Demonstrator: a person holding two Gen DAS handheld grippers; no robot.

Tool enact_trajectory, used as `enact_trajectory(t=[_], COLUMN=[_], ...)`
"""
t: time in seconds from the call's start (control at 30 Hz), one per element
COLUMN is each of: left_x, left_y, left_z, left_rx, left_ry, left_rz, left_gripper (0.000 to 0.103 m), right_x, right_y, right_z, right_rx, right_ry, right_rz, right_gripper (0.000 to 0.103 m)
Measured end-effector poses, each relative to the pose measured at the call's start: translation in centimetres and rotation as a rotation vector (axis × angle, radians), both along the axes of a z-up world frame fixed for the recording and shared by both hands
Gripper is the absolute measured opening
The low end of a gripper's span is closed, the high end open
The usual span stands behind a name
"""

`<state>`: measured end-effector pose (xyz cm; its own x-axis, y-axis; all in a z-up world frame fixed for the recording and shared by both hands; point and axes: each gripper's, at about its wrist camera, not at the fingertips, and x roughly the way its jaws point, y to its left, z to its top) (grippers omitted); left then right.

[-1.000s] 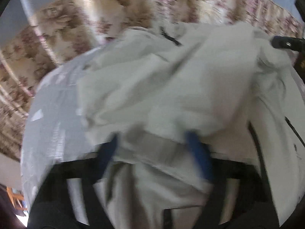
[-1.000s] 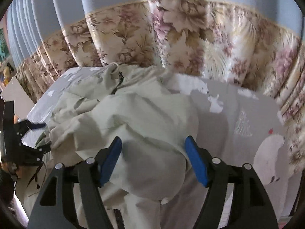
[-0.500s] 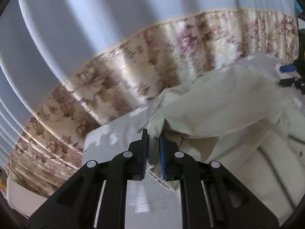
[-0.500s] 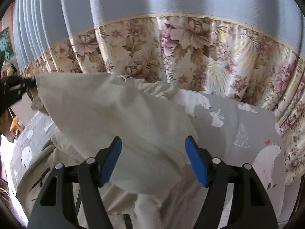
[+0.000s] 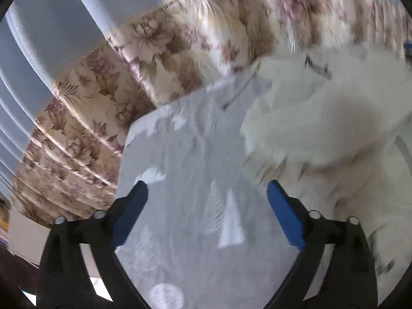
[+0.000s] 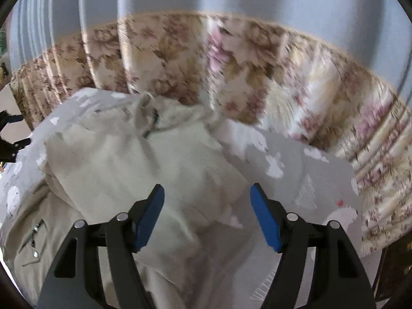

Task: Fold large clothes

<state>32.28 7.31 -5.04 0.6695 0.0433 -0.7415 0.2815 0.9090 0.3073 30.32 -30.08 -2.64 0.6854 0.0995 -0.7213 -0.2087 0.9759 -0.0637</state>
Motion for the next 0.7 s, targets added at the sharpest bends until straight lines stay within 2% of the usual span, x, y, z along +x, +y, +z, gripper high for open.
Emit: enact_trajectory(t=[0.07, 0.17, 0.23, 0.3, 0.4, 0.5, 0.57, 0.7], left_x=[0.9, 2.0, 2.7, 3.6, 4.5, 5.1, 5.1, 5.2], left_y=[-1.6, -4.3, -5.1, -5.9, -7.6, -9.3, -10.3, -11.2], left_z=[0.3, -0.4, -1.0, -2.2, -4.7, -7.1, -8.0, -8.4], left_rx=[-0.036, 0.002, -0.036, -0.072, -0.016, -0.017, -0.006, 0.009], left_ry=[0.002, -0.011, 0.038, 0.106, 0.139, 0.201, 0.206, 0.186], left_rz=[0.006, 0.017, 0.002, -0.007, 0.009, -0.012, -0.027, -0.031], left_gripper=[0.096, 0.096, 0.096, 0.096, 0.096, 0.096, 0.097, 0.098], right_x=[-0.1, -0.2, -0.1, 0.5, 1.4, 1.6, 1.6, 1.8], right_y=[1.8, 4.3, 5.2, 5.2, 3.3, 0.5, -0.4, -2.1], right_z=[-0.1, -1.7, -3.3, -5.2, -7.8, -9.1, -10.1, -10.0], right_rx=[0.003, -0.008, -0.039, -0.118, -0.187, -0.129, -0.137, -0.023], right_ry=[-0.009, 0.023, 0.048, 0.064, 0.106, 0.138, 0.141, 0.149], right_rz=[0.024, 0.08, 0.101, 0.098, 0.077, 0.067, 0.083, 0.095], right_gripper=[0.07, 0.07, 0.069, 0.067, 0.063, 0.062, 0.062, 0.062])
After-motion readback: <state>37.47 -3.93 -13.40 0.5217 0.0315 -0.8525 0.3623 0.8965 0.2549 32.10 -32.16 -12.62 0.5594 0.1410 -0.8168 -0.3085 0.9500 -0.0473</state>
